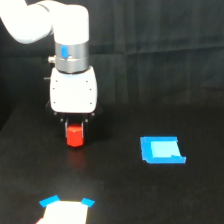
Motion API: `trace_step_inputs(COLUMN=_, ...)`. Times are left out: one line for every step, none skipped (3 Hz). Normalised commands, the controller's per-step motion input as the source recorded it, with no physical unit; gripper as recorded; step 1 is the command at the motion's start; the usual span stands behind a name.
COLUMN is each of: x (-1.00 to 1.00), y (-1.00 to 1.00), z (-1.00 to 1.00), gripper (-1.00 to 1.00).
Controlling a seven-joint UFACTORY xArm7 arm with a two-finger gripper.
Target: Pick up the red object from the table
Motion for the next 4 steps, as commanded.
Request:
trace_step_inputs(x=1.00, y=-1.00, z=1.00, gripper=-0.48)
trace_step_inputs(x=0.37, y=-1.00, z=1.00, gripper=-0.72)
trace_step_inputs(x=1.00, y=-0.42, z=1.00, gripper=-0.54)
trace_step_inputs(x=0.31, y=-0.94, z=1.00, gripper=-0.21)
